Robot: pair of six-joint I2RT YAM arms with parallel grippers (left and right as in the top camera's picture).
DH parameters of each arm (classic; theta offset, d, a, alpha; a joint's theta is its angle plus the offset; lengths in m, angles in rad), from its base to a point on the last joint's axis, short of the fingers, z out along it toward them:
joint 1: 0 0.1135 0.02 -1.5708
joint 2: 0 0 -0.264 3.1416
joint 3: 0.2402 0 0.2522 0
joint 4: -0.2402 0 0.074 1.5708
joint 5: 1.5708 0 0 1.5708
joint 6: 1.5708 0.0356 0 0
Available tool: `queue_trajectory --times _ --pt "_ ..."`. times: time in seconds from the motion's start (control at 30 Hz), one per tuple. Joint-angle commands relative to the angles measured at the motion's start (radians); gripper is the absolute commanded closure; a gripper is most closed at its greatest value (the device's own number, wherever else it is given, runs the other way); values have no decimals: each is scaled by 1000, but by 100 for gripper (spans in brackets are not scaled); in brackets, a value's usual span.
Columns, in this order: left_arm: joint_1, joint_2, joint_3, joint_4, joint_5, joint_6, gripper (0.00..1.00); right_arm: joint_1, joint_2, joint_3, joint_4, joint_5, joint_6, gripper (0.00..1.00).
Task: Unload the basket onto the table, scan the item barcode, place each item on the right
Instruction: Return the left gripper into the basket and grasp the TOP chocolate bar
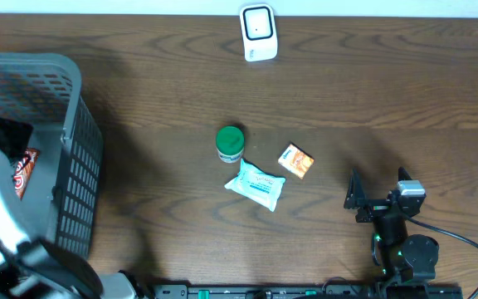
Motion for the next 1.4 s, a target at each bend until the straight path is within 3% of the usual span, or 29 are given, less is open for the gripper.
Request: queue_trajectory --times 0.0,0.37,0.77,1.03,1.07,1.1,1.13,1.2,1.23,1.37 --pt "3 117 4 46 -82 -6 15 6 -1 -1 -3 2 8 1" --pt "2 263 4 225 -82 49 15 6 -1 -1 -3 2 8 1" --pt "2 390 4 272 -87 49 15 6 -1 -1 -4 2 8 1" --pt "2 447 4 279 -168 79 15 6 -1 -1 -4 2 8 1" --pt "2 449 4 278 -168 84 17 6 -1 -1 -3 2 8 1" --pt "2 449 4 277 -168 86 34 6 -1 -1 -4 2 8 1" --pt "2 449 4 276 -168 91 59 6 -1 -1 -4 2 8 1" --pt "2 449 4 269 -168 91 88 6 -1 -1 -4 2 8 1" --pt "2 449 4 260 -168 91 92 6 -1 -1 -4 2 8 1" --pt "2 431 8 223 -168 110 93 6 -1 -1 -4 2 8 1"
